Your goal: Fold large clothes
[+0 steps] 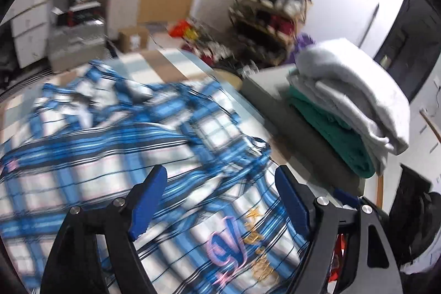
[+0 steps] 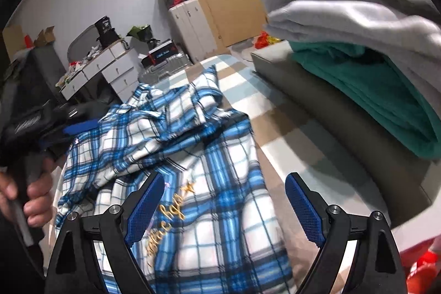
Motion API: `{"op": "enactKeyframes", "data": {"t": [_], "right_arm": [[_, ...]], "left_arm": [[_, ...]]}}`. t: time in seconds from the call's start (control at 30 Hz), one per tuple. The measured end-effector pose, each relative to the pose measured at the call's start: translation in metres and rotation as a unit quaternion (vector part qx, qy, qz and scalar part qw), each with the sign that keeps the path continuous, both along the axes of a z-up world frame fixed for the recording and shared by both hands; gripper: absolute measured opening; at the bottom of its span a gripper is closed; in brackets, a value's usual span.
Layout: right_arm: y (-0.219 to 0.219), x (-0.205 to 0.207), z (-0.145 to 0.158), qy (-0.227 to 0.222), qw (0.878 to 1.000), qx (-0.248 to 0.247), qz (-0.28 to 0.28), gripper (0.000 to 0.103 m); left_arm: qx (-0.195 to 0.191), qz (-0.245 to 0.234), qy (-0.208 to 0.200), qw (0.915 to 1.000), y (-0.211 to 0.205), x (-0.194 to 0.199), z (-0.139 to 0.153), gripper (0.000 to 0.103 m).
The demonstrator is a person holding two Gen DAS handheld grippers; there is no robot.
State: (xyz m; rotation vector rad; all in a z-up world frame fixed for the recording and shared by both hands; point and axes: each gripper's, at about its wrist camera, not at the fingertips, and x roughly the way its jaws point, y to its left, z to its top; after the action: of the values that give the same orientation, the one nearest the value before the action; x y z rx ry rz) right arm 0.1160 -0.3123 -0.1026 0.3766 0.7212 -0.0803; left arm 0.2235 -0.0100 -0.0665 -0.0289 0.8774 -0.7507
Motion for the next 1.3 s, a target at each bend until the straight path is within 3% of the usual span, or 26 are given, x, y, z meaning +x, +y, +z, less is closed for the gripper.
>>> {"op": "enactKeyframes", "data": {"t": [0.13,0.23,0.33,0.47,0.57,0.7,0.77,0.83,1.0,1.13,1.3], "right_arm": [[0.005,0.034,0.016,0.002,1.0,-0.005,0.031,0.09],[0.016,0.069,0.033,0.0,0.997,0.006,0.081,0.09],[0.051,0.118,0.043,0.009,0.989,-0.035,0.144,0.09],[0.109,0.168,0.028,0.019,0.971,-0.141,0.191,0.09],[0.134,0.191,0.001,0.038,0.964,-0.168,0.202,0.089],[0.14,0.212,-0.038,0.086,0.963,-0.167,0.193,0.088],[0.144,0.221,-0.059,0.131,0.954,-0.205,0.177,0.088],[0.146,0.222,-0.07,0.136,0.949,-0.219,0.181,0.089],[0.145,0.21,-0.065,0.112,0.951,-0.227,0.176,0.09],[0.141,0.195,-0.046,0.072,0.961,-0.201,0.177,0.09],[0.149,0.192,-0.029,0.047,0.961,-0.197,0.19,0.09]], "left_arm": [[0.02,0.098,0.01,0.995,0.06,-0.003,-0.009,0.08],[0.074,0.153,0.01,0.9853,0.085,0.003,-0.024,0.08],[0.108,0.189,0.026,0.9756,0.1,0.02,-0.04,0.08],[0.1,0.208,0.045,0.9721,0.112,0.034,-0.058,0.08],[0.11,0.212,0.05,0.9697,0.116,0.037,-0.068,0.08],[0.12,0.207,0.072,0.9682,0.117,0.042,-0.086,0.08],[0.122,0.206,0.082,0.9674,0.124,0.035,-0.088,0.08],[0.114,0.206,0.087,0.9681,0.126,0.035,-0.093,0.08],[0.118,0.192,0.076,0.9713,0.123,0.03,-0.08,0.08],[0.106,0.19,0.037,0.9754,0.121,0.029,-0.054,0.08],[0.125,0.195,0.015,0.9727,0.108,0.047,-0.043,0.08]]}}
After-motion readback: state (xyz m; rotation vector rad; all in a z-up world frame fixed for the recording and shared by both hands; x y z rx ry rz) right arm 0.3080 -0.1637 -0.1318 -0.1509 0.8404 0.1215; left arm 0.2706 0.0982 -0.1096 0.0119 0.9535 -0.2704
